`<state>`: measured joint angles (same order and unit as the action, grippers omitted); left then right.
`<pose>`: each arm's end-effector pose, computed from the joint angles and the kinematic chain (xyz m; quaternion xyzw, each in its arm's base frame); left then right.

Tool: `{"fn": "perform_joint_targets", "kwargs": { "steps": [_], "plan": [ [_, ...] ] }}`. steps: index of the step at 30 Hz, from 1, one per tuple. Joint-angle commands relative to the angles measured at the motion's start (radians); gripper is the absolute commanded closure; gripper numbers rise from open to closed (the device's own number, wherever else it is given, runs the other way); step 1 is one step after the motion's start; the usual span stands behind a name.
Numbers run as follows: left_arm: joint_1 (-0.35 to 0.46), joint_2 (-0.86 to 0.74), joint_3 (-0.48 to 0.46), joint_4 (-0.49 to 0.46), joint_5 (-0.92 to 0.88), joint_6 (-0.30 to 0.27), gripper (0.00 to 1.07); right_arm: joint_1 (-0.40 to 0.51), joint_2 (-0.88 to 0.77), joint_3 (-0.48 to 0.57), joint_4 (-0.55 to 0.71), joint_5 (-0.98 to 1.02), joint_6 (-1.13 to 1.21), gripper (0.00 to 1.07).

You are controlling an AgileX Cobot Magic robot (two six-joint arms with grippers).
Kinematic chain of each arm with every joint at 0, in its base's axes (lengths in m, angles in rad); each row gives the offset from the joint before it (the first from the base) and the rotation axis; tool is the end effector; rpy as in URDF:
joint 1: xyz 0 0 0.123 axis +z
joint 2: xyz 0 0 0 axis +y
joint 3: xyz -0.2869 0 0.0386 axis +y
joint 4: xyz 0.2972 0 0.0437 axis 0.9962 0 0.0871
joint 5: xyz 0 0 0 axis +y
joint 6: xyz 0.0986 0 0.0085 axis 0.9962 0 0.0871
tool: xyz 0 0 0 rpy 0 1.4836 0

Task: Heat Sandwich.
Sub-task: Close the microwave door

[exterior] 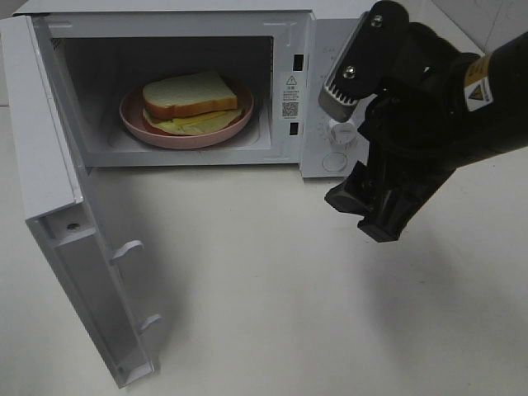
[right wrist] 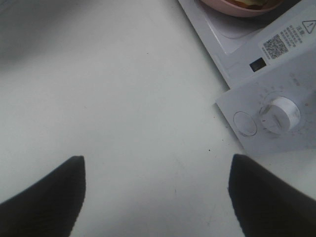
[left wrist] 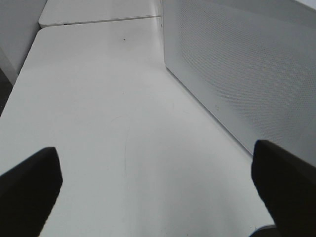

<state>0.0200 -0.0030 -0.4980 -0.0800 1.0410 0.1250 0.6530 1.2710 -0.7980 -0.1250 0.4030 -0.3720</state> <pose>0.0416 -0.0060 0.2986 0.0456 0.8459 -0.0015 0.5314 0.2463 0.1823 0.2420 -0.4906 0.7827 0.0092 0.3829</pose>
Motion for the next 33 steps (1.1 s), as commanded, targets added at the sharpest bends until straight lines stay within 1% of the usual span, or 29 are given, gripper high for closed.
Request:
{"fn": "perform_joint_targets", "kwargs": {
  "steps": [1,5,7,13,16,19,30,33],
  "plan": [
    [0.001,-0.027,0.002,-0.003,-0.004,-0.008,0.07,0.0,-0.058,0.026,0.006,0.012,0.069,0.31],
    [0.001,-0.027,0.002,-0.003,-0.004,-0.008,0.07,0.0,-0.105,0.04,0.004,0.095,0.144,0.31],
    [0.001,-0.027,0.002,-0.003,-0.004,-0.008,0.07,0.0,-0.131,0.04,0.002,0.176,0.197,0.31],
    [0.001,-0.027,0.002,-0.003,-0.004,-0.008,0.07,0.0,-0.186,0.04,0.002,0.274,0.264,0.31],
    [0.001,-0.027,0.002,-0.003,-0.004,-0.008,0.07,0.0,-0.246,0.04,0.002,0.326,0.299,0.31],
    [0.001,-0.027,0.002,-0.003,-0.004,-0.008,0.07,0.0,-0.276,0.04,0.003,0.355,0.306,0.31],
    [0.001,-0.027,0.002,-0.003,-0.004,-0.008,0.07,0.0,-0.502,0.04,0.005,0.534,0.331,0.31],
    [0.001,-0.027,0.002,-0.003,-0.004,-0.008,0.07,0.0,-0.529,0.04,0.005,0.578,0.331,0.31]
  ]
}}
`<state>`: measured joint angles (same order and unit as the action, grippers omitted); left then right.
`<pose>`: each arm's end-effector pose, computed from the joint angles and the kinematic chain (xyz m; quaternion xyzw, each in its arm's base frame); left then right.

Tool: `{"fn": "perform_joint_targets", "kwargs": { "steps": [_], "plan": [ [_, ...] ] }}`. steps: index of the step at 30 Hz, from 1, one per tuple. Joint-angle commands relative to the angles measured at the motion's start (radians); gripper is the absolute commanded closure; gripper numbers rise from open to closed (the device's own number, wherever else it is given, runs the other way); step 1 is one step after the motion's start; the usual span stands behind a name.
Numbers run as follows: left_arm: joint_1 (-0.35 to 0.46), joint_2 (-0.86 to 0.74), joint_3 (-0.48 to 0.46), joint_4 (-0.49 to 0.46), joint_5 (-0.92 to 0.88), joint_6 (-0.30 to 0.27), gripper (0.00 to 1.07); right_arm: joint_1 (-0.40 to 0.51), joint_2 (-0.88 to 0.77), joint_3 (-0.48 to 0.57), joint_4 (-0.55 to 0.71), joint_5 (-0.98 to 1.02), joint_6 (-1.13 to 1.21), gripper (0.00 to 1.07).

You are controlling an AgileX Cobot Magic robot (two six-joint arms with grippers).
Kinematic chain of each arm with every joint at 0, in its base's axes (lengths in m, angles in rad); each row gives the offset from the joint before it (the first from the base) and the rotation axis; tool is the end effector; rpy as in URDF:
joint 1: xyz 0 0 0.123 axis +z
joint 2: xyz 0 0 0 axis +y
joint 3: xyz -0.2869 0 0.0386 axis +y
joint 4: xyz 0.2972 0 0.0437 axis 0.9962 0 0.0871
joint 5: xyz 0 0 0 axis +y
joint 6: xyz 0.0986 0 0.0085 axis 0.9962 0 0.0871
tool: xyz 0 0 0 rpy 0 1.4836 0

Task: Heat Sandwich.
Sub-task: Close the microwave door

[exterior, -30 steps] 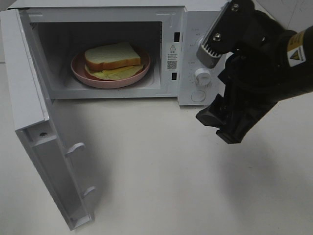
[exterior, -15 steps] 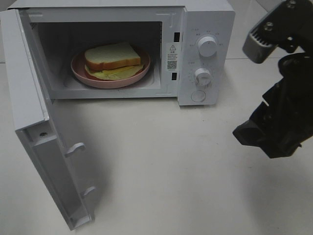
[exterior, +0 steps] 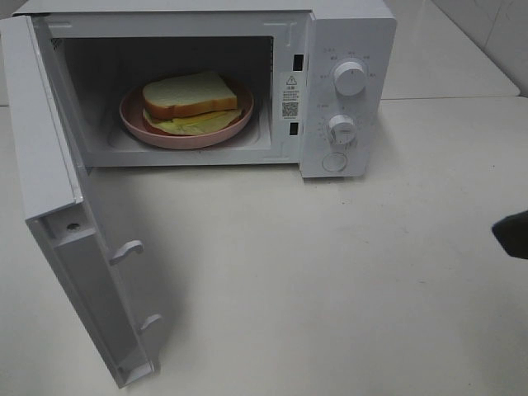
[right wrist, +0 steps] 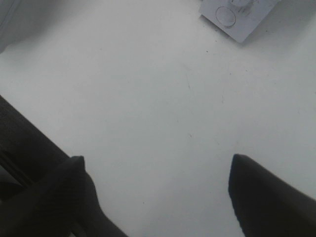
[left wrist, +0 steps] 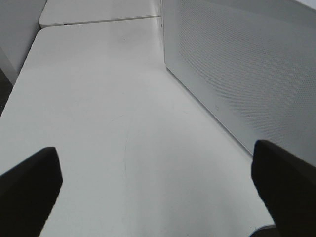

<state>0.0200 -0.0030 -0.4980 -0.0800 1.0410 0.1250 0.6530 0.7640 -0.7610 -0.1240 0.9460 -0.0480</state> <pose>0.0416 -0.0060 0.2986 0.0456 0.8459 -0.0015 0.5314 0.1499 0.1022 0.3176 -0.3369 0.8734 0.0462 0.3485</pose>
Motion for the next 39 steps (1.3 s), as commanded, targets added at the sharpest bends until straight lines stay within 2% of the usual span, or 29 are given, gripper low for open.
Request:
{"fn": "perform_joint_targets", "kwargs": {
  "steps": [1,14,21,24,26,39],
  "plan": [
    [0.001,-0.027,0.002,-0.003,-0.004,-0.008,0.07,0.0,-0.043,0.003,0.004,0.083,0.007,0.31],
    [0.001,-0.027,0.002,-0.003,-0.004,-0.008,0.07,0.0,-0.151,0.005,0.004,0.273,0.015,0.31],
    [0.001,-0.027,0.002,-0.003,-0.004,-0.008,0.07,-0.01,-0.315,0.006,-0.002,0.302,0.037,0.31],
    [0.001,-0.027,0.002,-0.003,-0.004,-0.008,0.07,-0.035,-0.357,0.016,-0.002,0.307,0.048,0.31],
    [0.001,-0.027,0.002,-0.003,-0.004,-0.008,0.07,-0.094,-0.415,0.041,-0.002,0.307,0.048,0.31],
    [0.001,-0.027,0.002,-0.003,-0.004,-0.008,0.07,-0.291,-0.641,0.151,0.002,0.285,0.058,0.31]
  ]
}}
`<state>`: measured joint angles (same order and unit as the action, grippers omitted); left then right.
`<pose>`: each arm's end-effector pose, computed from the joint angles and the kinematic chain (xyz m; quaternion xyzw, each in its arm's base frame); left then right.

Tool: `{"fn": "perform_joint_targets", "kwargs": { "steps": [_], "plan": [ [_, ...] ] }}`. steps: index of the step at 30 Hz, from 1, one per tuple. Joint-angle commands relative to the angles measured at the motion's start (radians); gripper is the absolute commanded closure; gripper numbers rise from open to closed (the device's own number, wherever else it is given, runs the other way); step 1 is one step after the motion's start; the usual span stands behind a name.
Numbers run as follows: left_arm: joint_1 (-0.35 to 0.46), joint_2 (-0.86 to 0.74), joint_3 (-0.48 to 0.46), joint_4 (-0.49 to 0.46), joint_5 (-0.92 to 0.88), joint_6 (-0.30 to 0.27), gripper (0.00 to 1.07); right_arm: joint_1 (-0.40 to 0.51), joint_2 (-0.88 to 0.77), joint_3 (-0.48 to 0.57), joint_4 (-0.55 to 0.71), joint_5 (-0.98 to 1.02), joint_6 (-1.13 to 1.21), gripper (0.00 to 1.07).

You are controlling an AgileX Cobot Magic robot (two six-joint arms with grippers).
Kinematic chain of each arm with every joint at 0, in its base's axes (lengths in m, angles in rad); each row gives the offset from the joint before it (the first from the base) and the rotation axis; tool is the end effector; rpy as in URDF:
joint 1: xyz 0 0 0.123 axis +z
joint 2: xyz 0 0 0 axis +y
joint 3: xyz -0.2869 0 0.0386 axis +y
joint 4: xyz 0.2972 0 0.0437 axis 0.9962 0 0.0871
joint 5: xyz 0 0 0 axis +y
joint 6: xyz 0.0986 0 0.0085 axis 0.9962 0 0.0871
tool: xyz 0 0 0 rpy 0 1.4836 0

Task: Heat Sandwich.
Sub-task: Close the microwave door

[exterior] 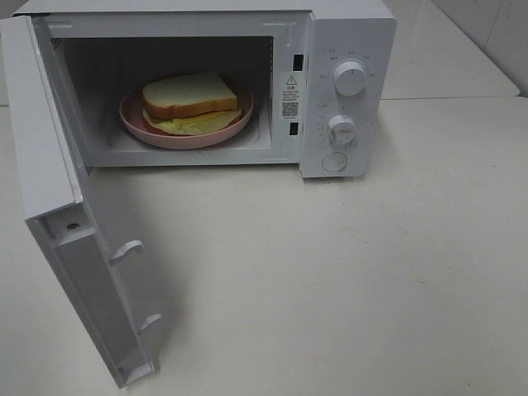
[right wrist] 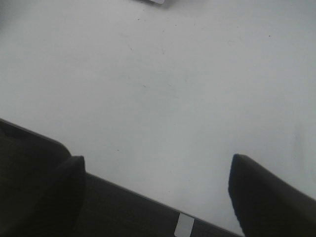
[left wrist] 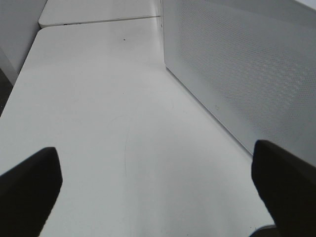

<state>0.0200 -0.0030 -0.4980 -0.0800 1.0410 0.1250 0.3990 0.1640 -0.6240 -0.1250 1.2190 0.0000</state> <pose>0.0416 -0.0060 0.2986 0.0456 0.8459 -0.0015 0.5314 0.0480 0.0076 0.3180 -0.1722 0.8823 0.0250 0.4374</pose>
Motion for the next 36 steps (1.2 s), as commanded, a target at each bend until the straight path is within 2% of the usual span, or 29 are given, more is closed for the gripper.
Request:
{"fn": "perform_joint_targets", "kwargs": {
  "steps": [1,12,16,20,36],
  "plan": [
    [0.001,-0.027,0.002,-0.003,-0.004,-0.008,0.07,-0.05,-0.053,0.02,0.003,0.006,0.011,0.31],
    [0.001,-0.027,0.002,-0.003,-0.004,-0.008,0.07,-0.217,-0.187,0.081,0.058,-0.106,0.041,0.31],
    [0.001,-0.027,0.002,-0.003,-0.004,-0.008,0.07,-0.25,-0.194,0.086,0.056,-0.123,0.041,0.31],
    [0.001,-0.027,0.002,-0.003,-0.004,-0.008,0.07,-0.259,-0.194,0.118,0.056,-0.179,0.041,0.31],
    [0.001,-0.027,0.002,-0.003,-0.004,-0.008,0.07,-0.26,-0.194,0.12,0.055,-0.183,0.041,0.32]
  ]
}}
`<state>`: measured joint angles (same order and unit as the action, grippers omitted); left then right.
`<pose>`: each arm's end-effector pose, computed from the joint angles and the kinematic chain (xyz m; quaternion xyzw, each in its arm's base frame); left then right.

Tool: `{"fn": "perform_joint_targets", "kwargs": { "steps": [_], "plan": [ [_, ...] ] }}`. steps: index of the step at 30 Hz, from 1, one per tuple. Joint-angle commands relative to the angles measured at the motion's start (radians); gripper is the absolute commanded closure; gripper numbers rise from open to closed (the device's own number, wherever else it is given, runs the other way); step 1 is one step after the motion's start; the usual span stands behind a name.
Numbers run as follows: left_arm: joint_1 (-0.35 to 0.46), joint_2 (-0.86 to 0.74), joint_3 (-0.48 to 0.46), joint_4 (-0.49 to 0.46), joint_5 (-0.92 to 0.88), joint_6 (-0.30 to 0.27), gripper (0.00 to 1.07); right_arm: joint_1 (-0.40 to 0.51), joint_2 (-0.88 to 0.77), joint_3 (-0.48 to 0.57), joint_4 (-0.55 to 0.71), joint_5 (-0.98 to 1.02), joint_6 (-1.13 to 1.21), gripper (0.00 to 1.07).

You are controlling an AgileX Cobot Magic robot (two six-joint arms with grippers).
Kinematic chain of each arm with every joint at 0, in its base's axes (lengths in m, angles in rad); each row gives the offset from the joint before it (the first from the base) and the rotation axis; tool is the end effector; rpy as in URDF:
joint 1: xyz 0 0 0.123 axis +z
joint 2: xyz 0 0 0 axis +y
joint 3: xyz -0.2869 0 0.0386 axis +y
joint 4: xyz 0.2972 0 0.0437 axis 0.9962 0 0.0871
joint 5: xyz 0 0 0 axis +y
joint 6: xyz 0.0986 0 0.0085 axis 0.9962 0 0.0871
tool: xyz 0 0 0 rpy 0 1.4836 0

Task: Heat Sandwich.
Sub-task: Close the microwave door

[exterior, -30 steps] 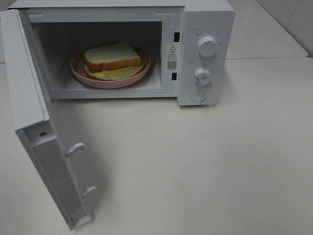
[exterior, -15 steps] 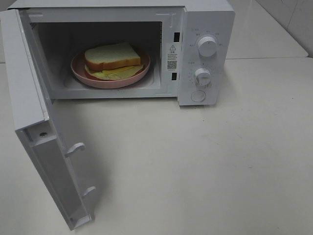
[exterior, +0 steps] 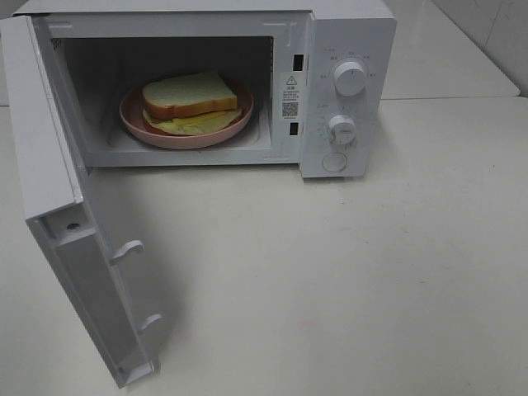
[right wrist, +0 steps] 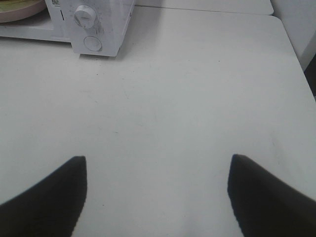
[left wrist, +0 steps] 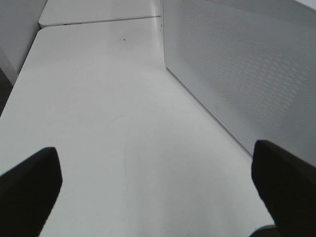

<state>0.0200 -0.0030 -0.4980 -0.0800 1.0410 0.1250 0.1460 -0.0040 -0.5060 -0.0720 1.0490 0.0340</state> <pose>0.0416 -0.0060 0.2986 0.0456 0.8459 -0.0015 0.5314 0.0403 -0.0003 0.3005 -0.0461 0.8457 0.0119 0.5315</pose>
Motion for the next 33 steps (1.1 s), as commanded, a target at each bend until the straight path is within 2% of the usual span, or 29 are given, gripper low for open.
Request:
{"fn": "perform_joint_targets", "kwargs": {
  "steps": [1,33],
  "plan": [
    [0.001,-0.027,0.002,-0.003,-0.004,-0.008,0.07,-0.007,-0.026,0.002,0.002,-0.013,0.007,0.32],
    [0.001,-0.027,0.002,-0.002,-0.004,-0.008,0.07,-0.007,-0.026,0.001,0.002,-0.013,0.008,0.32]
  ]
}}
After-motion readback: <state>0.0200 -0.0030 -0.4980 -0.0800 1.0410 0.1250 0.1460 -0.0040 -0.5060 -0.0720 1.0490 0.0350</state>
